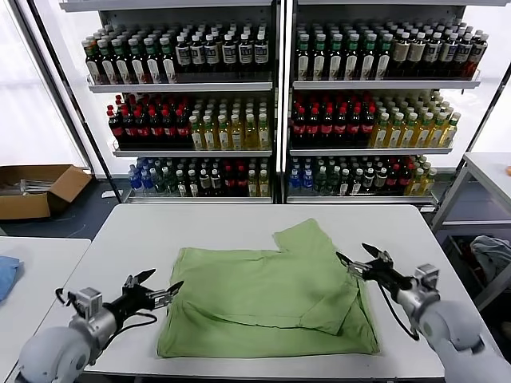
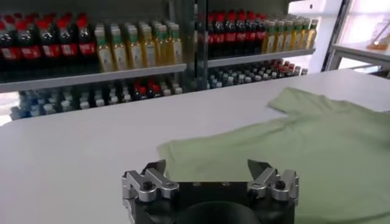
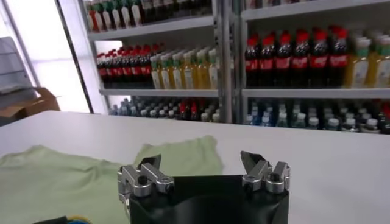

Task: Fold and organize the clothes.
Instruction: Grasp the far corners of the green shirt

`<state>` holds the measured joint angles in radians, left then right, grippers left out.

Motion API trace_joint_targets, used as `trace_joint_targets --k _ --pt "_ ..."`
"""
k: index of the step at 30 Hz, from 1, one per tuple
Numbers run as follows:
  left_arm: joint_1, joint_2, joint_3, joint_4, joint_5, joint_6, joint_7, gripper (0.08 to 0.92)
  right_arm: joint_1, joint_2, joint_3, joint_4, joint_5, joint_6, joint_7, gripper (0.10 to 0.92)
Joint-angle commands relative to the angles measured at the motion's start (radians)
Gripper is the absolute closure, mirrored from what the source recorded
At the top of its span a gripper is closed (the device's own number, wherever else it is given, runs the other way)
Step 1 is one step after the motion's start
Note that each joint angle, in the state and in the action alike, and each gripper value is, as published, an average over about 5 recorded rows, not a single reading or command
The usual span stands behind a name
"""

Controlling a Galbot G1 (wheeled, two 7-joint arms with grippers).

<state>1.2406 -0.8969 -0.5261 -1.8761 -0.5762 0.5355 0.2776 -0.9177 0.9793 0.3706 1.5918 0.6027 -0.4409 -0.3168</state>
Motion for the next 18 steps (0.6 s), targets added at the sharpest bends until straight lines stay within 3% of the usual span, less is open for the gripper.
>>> trace_joint_targets --k 1,10,18 --pt "-0.327 0.058 0.217 0.287 -0.039 -0.016 0.015 0.177 0.355 0.052 -0.21 -0.343 -0.059 -0.038 -0.06 0.203" --pt "-0.485 0.023 0.327 0.468 -0.016 -0.036 0.015 0.177 0.45 0.102 -0.277 -0.5 -0.096 -0.037 -0.102 0.203" --pt "-0.489 -0.006 0.345 0.505 0.019 -0.032 0.01 0.177 0.466 0.132 -0.305 -0.54 -0.111 -0.04 -0.099 0.203"
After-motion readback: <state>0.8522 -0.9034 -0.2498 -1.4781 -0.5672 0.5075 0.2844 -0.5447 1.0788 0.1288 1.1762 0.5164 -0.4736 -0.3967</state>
